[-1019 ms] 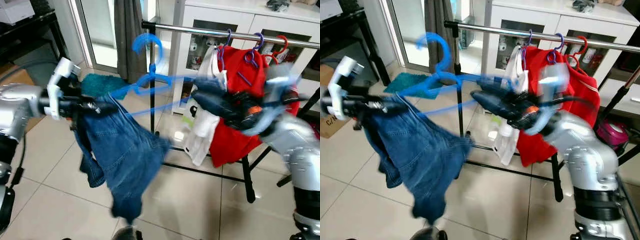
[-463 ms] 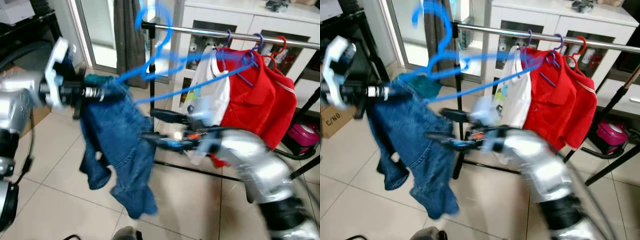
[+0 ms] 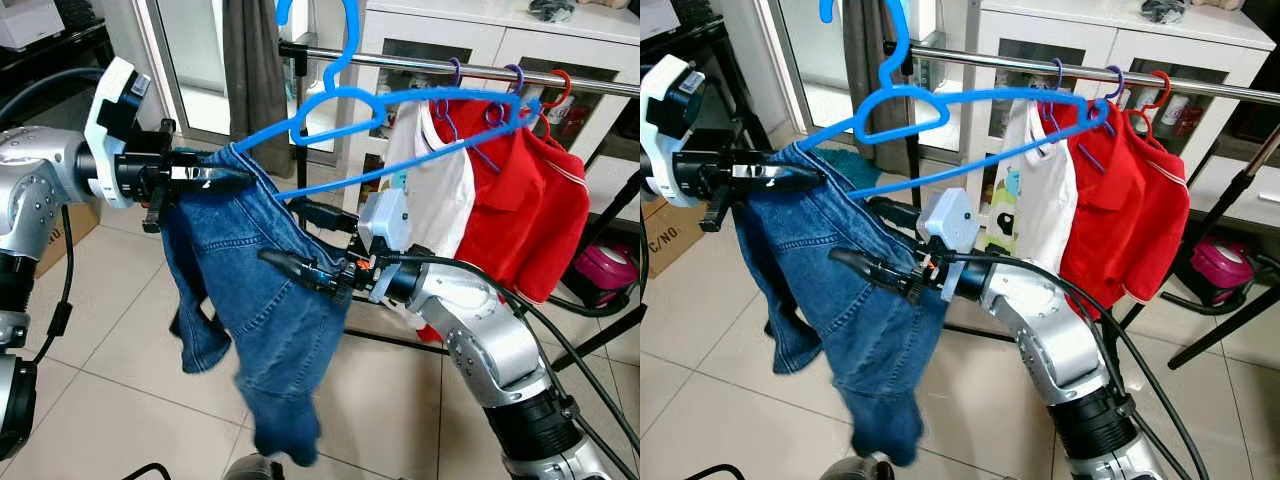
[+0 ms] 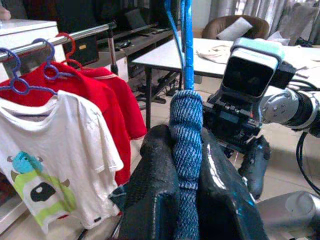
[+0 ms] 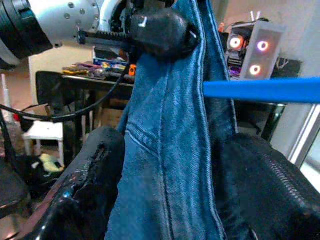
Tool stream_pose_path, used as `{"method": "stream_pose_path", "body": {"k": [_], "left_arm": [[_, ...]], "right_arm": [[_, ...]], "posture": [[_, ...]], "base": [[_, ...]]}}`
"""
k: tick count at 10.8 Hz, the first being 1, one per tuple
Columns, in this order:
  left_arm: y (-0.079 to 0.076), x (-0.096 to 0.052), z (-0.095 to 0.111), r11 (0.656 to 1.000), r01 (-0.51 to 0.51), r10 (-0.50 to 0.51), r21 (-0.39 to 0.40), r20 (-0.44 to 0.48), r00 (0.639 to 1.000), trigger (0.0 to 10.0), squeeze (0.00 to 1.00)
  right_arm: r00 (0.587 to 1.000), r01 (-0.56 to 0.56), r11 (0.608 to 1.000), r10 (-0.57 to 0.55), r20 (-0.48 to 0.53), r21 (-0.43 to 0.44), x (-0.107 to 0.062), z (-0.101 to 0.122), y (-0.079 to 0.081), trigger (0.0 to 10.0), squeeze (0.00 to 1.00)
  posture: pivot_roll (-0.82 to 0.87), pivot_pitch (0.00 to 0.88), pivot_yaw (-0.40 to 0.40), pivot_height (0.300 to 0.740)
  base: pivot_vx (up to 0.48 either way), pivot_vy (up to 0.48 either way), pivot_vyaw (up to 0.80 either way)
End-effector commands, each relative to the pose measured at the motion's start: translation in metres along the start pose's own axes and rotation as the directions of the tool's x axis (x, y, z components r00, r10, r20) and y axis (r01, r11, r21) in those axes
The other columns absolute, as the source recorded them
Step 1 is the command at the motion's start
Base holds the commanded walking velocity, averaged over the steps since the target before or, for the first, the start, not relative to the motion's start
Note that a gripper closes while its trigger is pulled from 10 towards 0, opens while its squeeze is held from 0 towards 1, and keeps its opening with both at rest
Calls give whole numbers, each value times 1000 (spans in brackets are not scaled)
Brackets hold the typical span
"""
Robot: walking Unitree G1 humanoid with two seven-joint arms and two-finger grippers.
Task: Hang hanger
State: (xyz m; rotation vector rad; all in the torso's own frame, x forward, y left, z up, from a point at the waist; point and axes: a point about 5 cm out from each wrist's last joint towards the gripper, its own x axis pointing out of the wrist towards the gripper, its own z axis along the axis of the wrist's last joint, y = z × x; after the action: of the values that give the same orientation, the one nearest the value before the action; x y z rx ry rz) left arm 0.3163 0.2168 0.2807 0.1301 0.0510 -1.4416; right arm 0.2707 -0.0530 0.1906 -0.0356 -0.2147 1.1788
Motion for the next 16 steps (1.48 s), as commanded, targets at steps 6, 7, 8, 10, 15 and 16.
{"method": "stream_pose_path", "body": {"k": [6, 7, 8, 10, 15, 16], "left_arm": [[-1, 1, 17, 998, 15, -17, 59, 36, 999, 0, 0], [-1, 2, 18, 998, 18, -20, 61, 39, 999, 0, 0], [-1, 3, 19, 998, 24, -26, 60, 38, 999, 0, 0], [-1, 4, 20, 998, 37, -39, 59, 39, 998, 0, 0], [-3, 6, 20, 997, 64, -65, 53, 26, 998, 0, 0], [-4, 6, 19, 996, 69, -70, 49, 24, 997, 0, 0]], "right_arm": [[972, -235, 970, 235, 13, 63, -3, 2, 13, 10000, 0], [966, -259, 963, 260, -6, 72, 0, -4, 16, 10000, 0], [969, -245, 967, 247, -14, 73, 4, -7, 12, 10000, 0], [967, -252, 965, 254, -22, 77, 2, -7, 8, 10000, 0], [974, -225, 970, 226, 10, 92, -15, -2, -5, 10000, 0], [986, -169, 982, 168, 18, 89, -18, 0, -14, 10000, 0]], "posture": [[24, 4, 21, 740], [25, 5, 22, 740], [27, 6, 24, 740], [26, 6, 26, 740], [30, 2, 25, 740], [27, 1, 28, 740]], "base": [[0, 0, 0], [0, 0, 0], [0, 0, 0], [0, 0, 0], [0, 0, 0], [0, 0, 0]]}}
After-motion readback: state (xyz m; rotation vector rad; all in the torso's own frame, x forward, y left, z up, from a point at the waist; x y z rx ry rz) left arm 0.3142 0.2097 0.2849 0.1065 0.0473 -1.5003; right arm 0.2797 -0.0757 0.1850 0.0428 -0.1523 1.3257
